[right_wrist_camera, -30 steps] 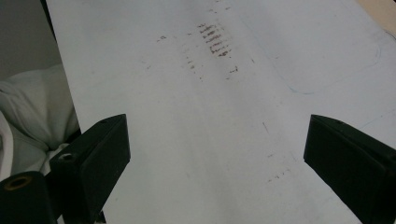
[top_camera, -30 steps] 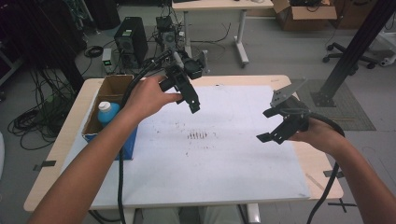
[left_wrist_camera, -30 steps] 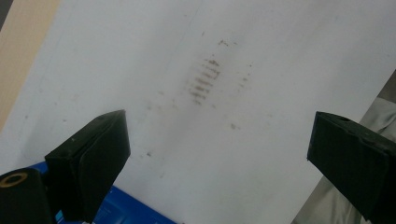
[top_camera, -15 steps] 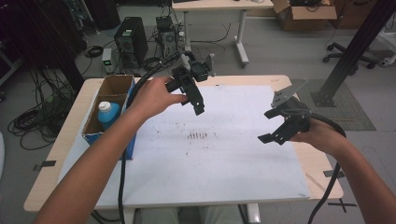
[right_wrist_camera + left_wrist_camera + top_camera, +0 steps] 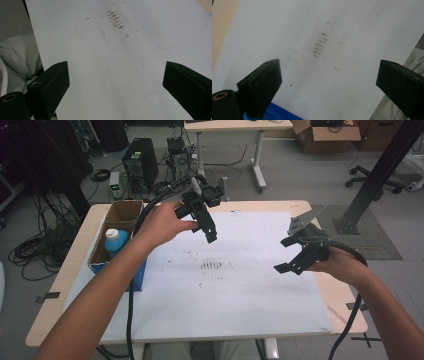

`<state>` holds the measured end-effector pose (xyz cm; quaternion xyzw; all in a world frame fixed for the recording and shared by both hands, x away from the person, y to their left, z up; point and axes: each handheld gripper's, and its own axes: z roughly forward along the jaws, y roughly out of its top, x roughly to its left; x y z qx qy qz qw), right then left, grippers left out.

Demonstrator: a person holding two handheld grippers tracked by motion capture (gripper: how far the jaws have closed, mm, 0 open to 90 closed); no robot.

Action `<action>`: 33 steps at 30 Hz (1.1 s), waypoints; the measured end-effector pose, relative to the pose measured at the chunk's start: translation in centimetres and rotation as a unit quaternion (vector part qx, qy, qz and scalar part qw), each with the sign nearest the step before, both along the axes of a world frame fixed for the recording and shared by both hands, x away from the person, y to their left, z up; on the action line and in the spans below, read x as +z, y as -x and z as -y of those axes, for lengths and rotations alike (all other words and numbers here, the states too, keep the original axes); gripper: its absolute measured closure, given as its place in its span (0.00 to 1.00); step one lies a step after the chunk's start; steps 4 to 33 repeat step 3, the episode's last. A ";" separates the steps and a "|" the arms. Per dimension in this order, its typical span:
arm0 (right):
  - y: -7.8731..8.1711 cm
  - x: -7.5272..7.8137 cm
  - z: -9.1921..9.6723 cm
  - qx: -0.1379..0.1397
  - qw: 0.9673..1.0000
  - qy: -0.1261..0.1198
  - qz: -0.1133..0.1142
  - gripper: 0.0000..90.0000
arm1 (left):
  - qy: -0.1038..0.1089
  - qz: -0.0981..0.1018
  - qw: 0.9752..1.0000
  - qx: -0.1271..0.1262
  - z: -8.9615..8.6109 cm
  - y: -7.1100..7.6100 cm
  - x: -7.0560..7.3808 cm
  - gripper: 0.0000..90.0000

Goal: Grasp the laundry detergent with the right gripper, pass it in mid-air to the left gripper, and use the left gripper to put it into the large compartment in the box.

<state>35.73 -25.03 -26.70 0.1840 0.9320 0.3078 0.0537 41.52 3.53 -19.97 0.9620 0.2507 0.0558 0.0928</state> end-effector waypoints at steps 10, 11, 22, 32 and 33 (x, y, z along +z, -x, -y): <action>0.0 0.0 0.0 -0.001 1.000 0.000 0.000 0.07 | 0.000 0.001 1.000 -0.002 0.0 0.0 0.0 0.07; 0.0 0.0 0.0 -0.001 1.000 0.000 0.000 0.07 | 0.000 0.001 1.000 -0.002 0.0 0.0 0.0 0.07; 0.0 0.0 0.0 -0.001 1.000 0.000 0.000 0.07 | 0.000 0.001 1.000 -0.002 0.0 0.0 0.0 0.07; 0.0 0.0 0.0 -0.001 1.000 0.000 0.000 0.07 | 0.000 0.001 1.000 -0.002 0.0 0.0 0.0 0.07; 0.0 0.0 0.0 -0.001 1.000 0.000 0.000 0.07 | 0.000 0.001 1.000 -0.002 0.0 0.0 0.0 0.07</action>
